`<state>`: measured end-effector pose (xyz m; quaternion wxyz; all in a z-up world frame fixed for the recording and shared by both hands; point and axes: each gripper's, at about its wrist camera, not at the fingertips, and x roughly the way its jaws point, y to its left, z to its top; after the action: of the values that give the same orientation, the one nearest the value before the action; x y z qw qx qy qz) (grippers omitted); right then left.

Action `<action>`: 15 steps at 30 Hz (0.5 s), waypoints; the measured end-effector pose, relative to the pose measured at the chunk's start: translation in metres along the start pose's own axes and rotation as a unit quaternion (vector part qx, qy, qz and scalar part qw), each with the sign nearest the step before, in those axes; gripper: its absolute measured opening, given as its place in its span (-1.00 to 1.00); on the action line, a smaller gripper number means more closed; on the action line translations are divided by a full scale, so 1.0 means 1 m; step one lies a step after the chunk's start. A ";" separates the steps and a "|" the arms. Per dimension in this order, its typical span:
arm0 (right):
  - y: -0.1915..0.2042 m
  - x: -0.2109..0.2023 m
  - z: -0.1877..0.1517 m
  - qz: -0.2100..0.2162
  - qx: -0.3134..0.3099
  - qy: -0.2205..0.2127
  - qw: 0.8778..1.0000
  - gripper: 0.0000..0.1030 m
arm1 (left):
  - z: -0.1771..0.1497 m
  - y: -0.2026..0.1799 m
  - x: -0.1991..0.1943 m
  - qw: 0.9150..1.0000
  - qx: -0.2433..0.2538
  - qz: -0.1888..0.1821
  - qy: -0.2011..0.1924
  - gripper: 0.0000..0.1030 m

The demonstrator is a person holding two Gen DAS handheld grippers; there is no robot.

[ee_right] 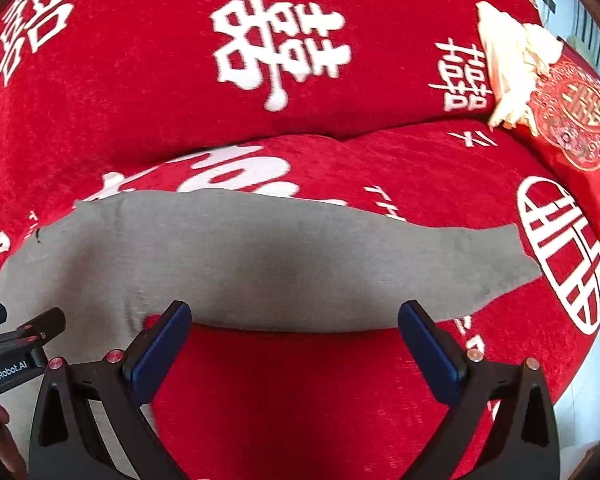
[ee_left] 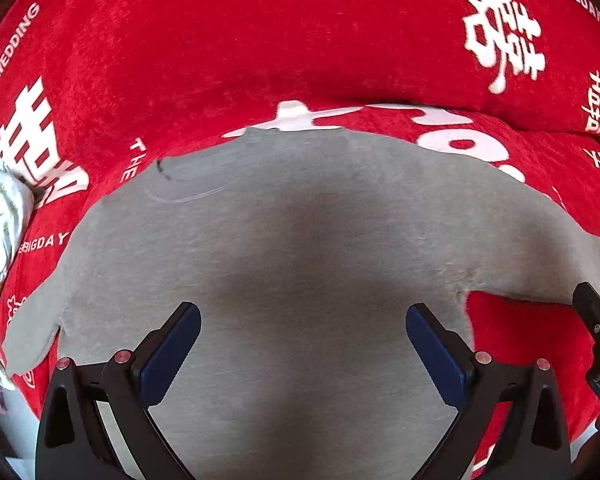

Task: Fold small clothes
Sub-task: 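Move the right tool along the sweater sleeve toward its cuff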

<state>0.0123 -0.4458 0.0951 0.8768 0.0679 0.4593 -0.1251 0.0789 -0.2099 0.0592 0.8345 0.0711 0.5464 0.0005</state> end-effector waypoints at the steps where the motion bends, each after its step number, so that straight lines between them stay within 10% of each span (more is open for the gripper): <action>1: -0.004 0.001 0.000 -0.002 0.003 0.001 1.000 1.00 | 0.000 -0.005 0.000 1.000 0.003 0.000 0.000 1.00; 15: -0.093 0.018 -0.008 -0.046 0.062 0.014 0.997 1.00 | 0.005 -0.066 0.001 0.999 0.049 -0.011 -0.010 1.00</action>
<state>-0.0099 -0.5358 0.0754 0.8576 0.1025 0.4656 -0.1927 0.0789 -0.2762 0.0523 0.8353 0.1059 0.5383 -0.0366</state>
